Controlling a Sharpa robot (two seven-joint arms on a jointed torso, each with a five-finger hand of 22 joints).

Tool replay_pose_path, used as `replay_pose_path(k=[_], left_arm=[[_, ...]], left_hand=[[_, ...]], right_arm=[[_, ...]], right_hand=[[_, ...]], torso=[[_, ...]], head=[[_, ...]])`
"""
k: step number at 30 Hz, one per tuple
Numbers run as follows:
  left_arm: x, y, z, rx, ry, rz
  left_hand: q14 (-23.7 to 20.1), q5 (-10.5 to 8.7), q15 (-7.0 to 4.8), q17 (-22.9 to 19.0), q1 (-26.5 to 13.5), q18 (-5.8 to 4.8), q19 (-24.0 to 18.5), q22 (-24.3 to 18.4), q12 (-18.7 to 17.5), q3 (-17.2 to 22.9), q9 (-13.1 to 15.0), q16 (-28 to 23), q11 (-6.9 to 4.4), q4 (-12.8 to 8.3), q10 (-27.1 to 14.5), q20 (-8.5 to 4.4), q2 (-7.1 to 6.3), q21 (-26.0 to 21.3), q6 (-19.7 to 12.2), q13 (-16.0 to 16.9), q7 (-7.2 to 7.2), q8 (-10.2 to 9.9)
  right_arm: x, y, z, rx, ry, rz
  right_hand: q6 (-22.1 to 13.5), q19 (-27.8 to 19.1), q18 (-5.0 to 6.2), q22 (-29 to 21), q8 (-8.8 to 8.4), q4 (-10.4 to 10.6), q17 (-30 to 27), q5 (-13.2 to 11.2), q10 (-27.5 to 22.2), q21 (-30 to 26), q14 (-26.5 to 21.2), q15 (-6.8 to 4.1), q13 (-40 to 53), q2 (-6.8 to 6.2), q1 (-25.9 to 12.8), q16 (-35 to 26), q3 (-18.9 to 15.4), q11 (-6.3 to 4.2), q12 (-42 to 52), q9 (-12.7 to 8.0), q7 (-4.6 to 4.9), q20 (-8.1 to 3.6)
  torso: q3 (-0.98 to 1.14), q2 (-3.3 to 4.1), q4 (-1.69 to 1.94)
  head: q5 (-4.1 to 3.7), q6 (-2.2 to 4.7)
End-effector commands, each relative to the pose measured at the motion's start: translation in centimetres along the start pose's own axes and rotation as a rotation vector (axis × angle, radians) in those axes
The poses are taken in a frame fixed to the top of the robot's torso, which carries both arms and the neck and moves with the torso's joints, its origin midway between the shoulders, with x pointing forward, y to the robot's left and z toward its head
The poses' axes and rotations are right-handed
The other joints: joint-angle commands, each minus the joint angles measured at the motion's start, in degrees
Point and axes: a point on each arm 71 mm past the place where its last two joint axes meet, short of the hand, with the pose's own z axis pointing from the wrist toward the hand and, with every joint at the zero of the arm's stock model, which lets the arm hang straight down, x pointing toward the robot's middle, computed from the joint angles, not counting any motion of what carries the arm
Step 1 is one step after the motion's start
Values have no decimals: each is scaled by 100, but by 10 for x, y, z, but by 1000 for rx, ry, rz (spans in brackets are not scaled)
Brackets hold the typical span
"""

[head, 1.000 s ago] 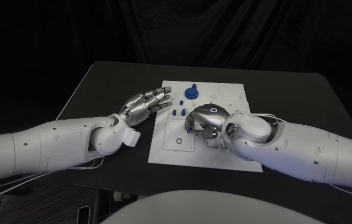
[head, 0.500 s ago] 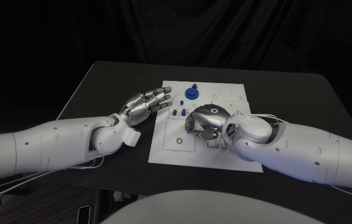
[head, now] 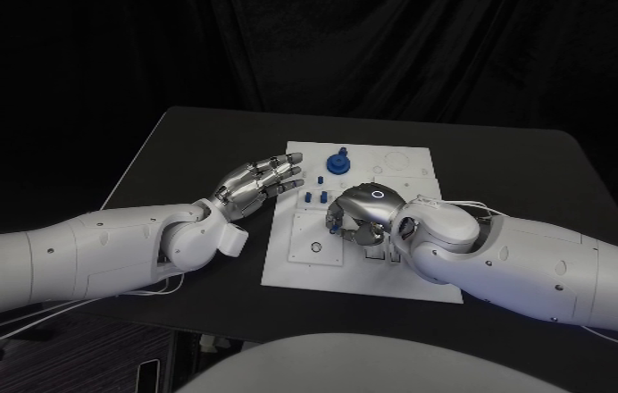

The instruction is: Assemble the parts on the task board

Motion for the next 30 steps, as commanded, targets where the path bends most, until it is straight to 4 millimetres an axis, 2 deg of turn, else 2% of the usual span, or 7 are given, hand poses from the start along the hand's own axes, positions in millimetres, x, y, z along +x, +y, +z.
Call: replay_pose_path(k=[1, 11, 20, 30], left_arm=[[2, -7, 0, 116, 13, -12], [1, -6, 0, 111, 13, -13], [1, -5, -1, 106, 11, -13], [0, -4, -1, 103, 9, -13]], left_hand=[[1, -17, 47, 5, -45, -53, 48, -7, -35, 44, -7, -5, 1, -5, -22, -8, -10, 23, 4, -5, 29, -26], [0, -20, 52, 5, -55, -60, 51, -7, -37, 51, -9, -6, 5, -4, -28, -8, -5, 23, -4, -5, 29, -28], [-2, -22, 56, 5, -61, -64, 53, -9, -37, 58, -10, -7, 11, -5, -31, -7, -1, 23, -9, -5, 28, -30], [-1, -26, 60, 6, -65, -69, 55, -7, -38, 65, -11, -3, 16, -7, -33, -7, 1, 23, -14, -4, 29, -31]], right_arm=[[2, -1, -1, 14, -1, -4], [1, -3, -2, 21, -7, 0], [2, -5, -3, 37, -5, 47], [1, -7, -4, 48, -18, 97]], right_hand=[[-2, -20, -13, 511, 4, 27, 0, 17, 32, -37, -19, 15, -7, 68, 3, -15, 15, 10, -27, 15, -29, 7], [-28, -17, -13, 510, -23, 57, 6, 22, 41, -44, -16, 21, -19, 132, -22, -9, 45, 17, -71, 32, -25, 12], [-54, -9, -16, 513, -46, 57, 22, 22, 39, -31, -10, 24, -28, 157, -20, 3, 68, 20, -100, 40, -21, 15], [-78, 2, -17, 516, -80, 73, 44, 47, 59, -27, 5, 28, -36, 238, -23, 24, 134, 27, -138, 55, -13, 18]], torso=[[0, 0, -3], [1, 0, 6], [-5, -2, -3], [0, 2, 6]], head=[[19, -1], [25, -1], [51, -1], [81, -1]])
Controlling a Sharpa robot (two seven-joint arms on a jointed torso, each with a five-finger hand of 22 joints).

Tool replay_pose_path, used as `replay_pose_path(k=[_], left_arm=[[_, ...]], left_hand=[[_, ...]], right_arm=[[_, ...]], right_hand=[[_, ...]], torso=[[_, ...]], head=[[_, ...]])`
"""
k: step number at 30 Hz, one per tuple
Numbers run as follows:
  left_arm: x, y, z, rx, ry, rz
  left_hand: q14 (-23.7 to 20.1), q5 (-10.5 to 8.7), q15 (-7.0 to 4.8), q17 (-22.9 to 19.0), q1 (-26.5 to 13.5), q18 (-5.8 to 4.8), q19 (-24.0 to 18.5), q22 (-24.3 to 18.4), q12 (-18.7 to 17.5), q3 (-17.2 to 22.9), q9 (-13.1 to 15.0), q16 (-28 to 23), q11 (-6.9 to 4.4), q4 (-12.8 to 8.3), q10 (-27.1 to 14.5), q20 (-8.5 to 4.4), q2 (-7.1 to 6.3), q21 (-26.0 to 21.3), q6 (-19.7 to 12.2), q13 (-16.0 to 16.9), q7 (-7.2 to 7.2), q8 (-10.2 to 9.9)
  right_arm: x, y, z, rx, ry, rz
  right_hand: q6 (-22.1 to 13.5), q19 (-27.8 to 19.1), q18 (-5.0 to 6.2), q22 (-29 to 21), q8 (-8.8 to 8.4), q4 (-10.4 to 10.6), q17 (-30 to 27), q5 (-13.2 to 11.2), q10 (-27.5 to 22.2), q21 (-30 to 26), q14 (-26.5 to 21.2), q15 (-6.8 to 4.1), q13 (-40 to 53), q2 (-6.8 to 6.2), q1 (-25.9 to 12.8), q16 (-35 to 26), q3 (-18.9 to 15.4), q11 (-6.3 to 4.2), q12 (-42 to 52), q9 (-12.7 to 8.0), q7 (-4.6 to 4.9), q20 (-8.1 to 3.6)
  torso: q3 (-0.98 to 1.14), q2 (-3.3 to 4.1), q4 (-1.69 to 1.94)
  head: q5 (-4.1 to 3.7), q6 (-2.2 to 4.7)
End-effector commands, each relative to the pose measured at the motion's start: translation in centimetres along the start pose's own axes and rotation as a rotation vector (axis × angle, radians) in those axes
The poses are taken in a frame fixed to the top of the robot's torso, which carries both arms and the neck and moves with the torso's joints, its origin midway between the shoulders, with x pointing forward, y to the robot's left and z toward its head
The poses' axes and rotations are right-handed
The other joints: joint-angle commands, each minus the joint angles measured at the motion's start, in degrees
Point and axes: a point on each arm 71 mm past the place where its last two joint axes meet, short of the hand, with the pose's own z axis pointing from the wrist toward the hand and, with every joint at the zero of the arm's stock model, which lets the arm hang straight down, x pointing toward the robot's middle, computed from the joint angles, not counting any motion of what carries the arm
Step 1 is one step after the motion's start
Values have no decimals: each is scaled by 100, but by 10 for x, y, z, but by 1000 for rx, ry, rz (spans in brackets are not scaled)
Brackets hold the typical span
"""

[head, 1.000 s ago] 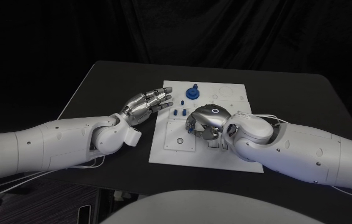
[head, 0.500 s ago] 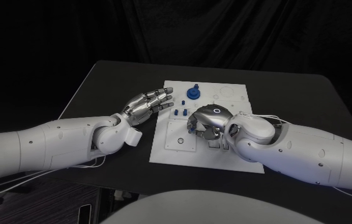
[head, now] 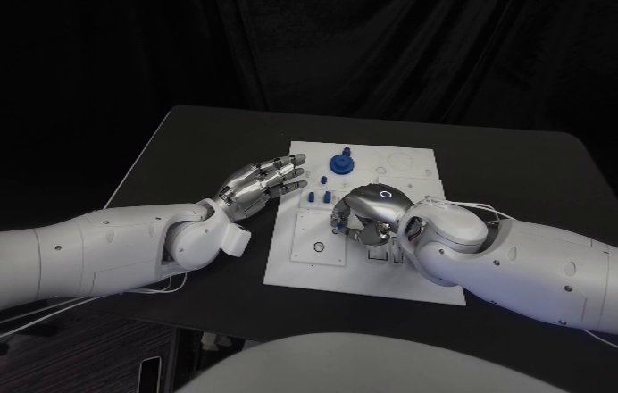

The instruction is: Assemble the parts on the task board

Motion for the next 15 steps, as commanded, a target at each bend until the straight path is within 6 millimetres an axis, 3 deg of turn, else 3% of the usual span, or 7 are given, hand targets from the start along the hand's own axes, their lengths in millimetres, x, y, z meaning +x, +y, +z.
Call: replay_pose_path(k=[1, 15], left_arm=[[2, -7, 0, 108, 11, -11], [1, -6, 0, 102, 10, -11]], left_hand=[[15, -26, 44, 6, -65, -69, 34, -7, -38, 33, -6, -3, 16, -8, -33, 14, 1, 24, -14, -6, 29, -31], [15, -26, 44, 6, -65, -69, 34, -7, -38, 33, -6, -3, 16, -8, -33, 14, 1, 24, -14, -6, 29, -31]], right_arm=[[0, -1, -1, 18, -16, 40], [0, -3, -2, 26, -20, 70]], right_hand=[[13, 1, -16, 512, 1, 4, -7, 11, 41, -7, 4, 29, -9, 76, 11, 22, 32, 6, -30, 54, -20, 19], [-15, 10, -18, 515, -35, 15, 11, 8, 36, -1, 14, 33, -18, 125, 7, 38, 88, 12, -68, 60, -14, 22]], torso=[[2, 3, 5], [2, 1, 1]], head=[[8, -1], [29, -1]])
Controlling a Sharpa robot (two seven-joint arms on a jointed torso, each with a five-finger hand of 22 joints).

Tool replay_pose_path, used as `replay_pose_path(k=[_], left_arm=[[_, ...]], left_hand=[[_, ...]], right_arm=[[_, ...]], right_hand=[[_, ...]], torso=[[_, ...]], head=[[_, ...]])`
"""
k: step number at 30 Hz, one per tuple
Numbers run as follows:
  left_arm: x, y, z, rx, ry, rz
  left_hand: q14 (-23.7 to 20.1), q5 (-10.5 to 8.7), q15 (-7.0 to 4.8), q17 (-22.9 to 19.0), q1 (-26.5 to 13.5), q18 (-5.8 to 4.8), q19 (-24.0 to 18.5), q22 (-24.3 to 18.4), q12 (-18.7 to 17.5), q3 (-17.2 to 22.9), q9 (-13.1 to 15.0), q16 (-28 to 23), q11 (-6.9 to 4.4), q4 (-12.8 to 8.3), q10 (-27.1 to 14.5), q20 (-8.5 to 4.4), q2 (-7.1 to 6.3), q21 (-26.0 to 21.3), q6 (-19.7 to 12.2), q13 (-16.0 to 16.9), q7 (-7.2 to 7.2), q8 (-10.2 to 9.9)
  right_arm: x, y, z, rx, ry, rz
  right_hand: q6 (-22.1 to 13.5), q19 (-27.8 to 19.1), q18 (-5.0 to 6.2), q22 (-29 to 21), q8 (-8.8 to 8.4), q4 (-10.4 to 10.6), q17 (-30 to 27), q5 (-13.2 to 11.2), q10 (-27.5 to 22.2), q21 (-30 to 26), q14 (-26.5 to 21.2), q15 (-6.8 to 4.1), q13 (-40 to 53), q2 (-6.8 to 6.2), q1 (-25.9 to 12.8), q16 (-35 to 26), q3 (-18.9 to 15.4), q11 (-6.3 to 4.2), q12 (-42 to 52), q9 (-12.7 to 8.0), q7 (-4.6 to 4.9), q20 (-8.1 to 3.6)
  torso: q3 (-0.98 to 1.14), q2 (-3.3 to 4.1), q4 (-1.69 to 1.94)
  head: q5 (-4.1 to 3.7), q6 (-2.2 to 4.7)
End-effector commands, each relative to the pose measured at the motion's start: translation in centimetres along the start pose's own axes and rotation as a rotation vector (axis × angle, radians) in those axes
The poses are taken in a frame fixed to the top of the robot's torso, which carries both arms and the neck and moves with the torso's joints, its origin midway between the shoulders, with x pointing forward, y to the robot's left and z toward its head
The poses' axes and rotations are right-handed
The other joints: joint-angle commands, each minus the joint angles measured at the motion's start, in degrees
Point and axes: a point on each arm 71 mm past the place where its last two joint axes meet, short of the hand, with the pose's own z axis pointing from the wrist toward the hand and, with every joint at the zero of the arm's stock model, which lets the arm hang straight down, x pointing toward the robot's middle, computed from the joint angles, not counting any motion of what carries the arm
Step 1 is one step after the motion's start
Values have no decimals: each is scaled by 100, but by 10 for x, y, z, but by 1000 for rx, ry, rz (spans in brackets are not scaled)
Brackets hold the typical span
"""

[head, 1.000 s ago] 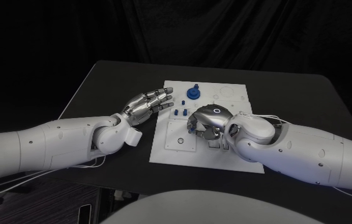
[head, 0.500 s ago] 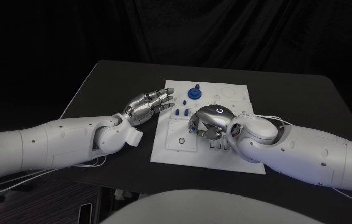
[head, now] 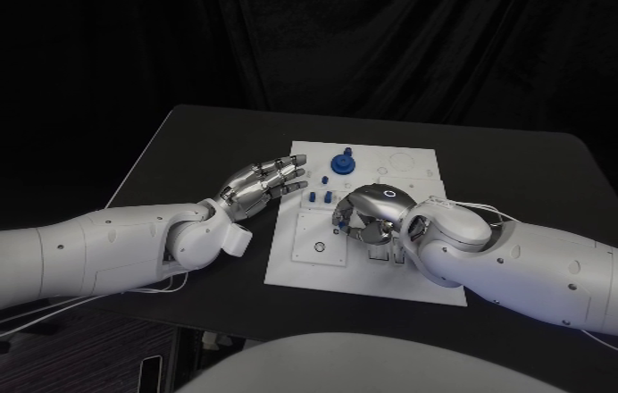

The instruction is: Assemble the parts on the task board

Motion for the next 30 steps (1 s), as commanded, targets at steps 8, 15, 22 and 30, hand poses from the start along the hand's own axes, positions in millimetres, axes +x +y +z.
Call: replay_pose_path(k=[8, 15, 22, 30], left_arm=[[2, -6, 0, 102, 11, -11], [2, -6, 0, 100, 13, -12], [2, -5, 0, 97, 13, -13], [2, -4, 1, 95, 16, -14]], left_hand=[[20, -26, 40, 6, -65, -69, 34, -7, -38, 33, -7, -3, 16, -8, -33, 14, 1, 23, -14, -6, 29, -31], [21, -32, 45, 7, -70, -76, 39, -3, -34, 43, -5, 1, 21, -13, -35, 14, 3, 25, -4, -5, 34, -30], [21, -32, 45, 7, -70, -76, 39, -3, -34, 43, -5, 1, 21, -13, -35, 14, 3, 25, -4, -5, 34, -30], [21, -32, 45, 7, -70, -76, 39, -3, -34, 43, -5, 1, 21, -13, -35, 14, 3, 25, -4, -5, 34, -30]], right_arm=[[1, 0, 0, 4, -12, 20], [2, 4, 2, -7, -10, 22], [4, 6, 3, -10, 3, 23], [7, 7, 4, -8, 22, 25]], right_hand=[[29, 9, -15, 514, 14, -51, 0, -36, 35, -15, 10, 34, -12, 36, 8, 35, 62, 14, -62, 68, 1, 23], [44, 11, -15, 518, -17, -168, -16, -194, 49, -16, -5, 38, -15, -36, 81, 24, 94, 21, -108, 95, 22, 25], [38, 8, -15, 519, -46, -218, -20, -301, 44, -23, -10, 44, -13, -74, 102, 22, 86, 31, -133, 104, 39, 29], [9, -5, -12, 512, -95, -250, -35, -428, 23, -53, -24, 55, 1, -91, 107, 11, 61, 43, -142, 104, 55, 37]], torso=[[0, -3, -4], [0, 0, -2], [-2, 0, -2], [-3, -4, -2]], head=[[17, -1], [16, -1], [12, -1], [22, -1]])
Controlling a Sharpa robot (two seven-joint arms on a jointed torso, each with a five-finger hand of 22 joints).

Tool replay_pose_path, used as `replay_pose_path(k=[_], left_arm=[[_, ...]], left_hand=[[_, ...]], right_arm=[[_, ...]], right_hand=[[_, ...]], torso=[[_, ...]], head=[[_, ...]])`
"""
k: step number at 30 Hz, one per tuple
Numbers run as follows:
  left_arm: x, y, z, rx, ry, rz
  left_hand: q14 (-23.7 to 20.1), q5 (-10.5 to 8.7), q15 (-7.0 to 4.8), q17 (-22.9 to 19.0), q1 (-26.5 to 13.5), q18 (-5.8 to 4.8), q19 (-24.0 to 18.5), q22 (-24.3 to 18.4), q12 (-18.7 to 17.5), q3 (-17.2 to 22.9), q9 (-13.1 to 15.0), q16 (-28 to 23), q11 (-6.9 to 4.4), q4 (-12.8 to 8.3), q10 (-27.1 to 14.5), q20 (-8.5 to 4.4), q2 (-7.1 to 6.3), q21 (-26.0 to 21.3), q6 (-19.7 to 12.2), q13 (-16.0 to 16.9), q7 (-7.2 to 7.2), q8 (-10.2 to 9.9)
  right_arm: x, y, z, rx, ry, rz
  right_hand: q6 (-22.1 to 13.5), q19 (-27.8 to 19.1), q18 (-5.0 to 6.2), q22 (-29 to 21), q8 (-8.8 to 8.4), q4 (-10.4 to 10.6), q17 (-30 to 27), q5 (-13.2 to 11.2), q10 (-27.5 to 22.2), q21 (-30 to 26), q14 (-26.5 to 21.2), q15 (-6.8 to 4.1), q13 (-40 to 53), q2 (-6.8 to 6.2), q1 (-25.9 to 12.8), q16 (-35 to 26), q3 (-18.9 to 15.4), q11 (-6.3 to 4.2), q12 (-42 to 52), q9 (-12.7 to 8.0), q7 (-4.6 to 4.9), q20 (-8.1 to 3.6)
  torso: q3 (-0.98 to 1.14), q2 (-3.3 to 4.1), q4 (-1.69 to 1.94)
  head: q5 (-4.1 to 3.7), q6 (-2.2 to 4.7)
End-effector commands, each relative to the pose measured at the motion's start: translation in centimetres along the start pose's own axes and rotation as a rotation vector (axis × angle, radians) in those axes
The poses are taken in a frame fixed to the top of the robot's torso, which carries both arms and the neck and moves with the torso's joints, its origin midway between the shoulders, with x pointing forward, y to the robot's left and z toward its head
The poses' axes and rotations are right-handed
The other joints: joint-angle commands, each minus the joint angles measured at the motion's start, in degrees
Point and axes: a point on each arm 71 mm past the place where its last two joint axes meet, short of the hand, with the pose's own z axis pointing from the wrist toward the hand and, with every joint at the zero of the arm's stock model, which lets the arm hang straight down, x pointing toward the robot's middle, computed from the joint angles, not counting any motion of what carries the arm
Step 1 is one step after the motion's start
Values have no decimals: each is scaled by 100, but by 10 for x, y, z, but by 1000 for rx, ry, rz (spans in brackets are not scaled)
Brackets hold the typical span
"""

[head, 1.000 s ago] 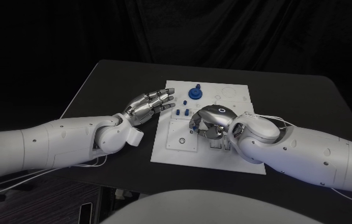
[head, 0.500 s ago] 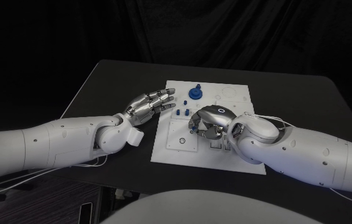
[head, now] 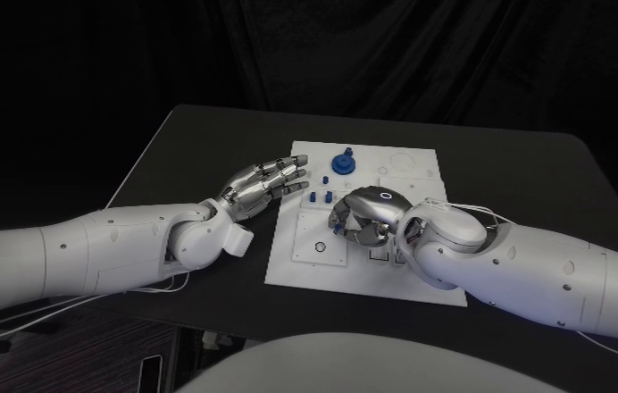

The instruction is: Assemble the parts on the task board

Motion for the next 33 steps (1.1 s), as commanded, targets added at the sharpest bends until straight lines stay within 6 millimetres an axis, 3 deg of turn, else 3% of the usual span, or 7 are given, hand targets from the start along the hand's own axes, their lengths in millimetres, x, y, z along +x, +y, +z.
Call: replay_pose_path(k=[1, 21, 33], left_arm=[[2, -6, 0, 96, 14, -13], [2, -4, 0, 89, 16, -17], [2, -3, -1, 86, 17, -19]], left_hand=[[-1, -32, 24, 7, -70, -76, 40, -4, -34, 27, -5, 1, 21, 4, -35, 14, 3, 25, -4, -5, 34, -30], [2, -36, 41, 9, -81, -96, 51, -8, -35, 67, 4, 9, 0, -15, -43, 14, 14, 26, 45, -4, 85, -17], [4, -35, 53, 10, -96, -114, 60, -14, -29, 101, 17, 17, -32, -33, -45, 14, 12, 26, 116, -3, 144, 4]], right_arm=[[3, 1, 0, 2, 14, 2], [9, -3, 1, 40, 67, -2], [14, -6, 2, 64, 90, -2]], right_hand=[[6, -6, -11, 514, -25, -41, -1, -45, 1, -31, -3, 34, 8, -21, 37, 11, 0, 22, -31, 20, 55, 37], [-25, -150, 35, 442, -127, -92, -126, -183, -235, -349, -117, 81, 92, -48, 38, -87, -104, 76, 11, 17, 87, 71], [-197, -431, 102, 348, -282, -139, -377, -187, -808, -821, -415, 172, 402, -47, 36, -254, -277, 176, 383, -4, 112, 149]], torso=[[-2, -3, -2], [0, -1, 1], [1, -1, 1]], head=[[11, -1], [11, -1], [19, -1]])
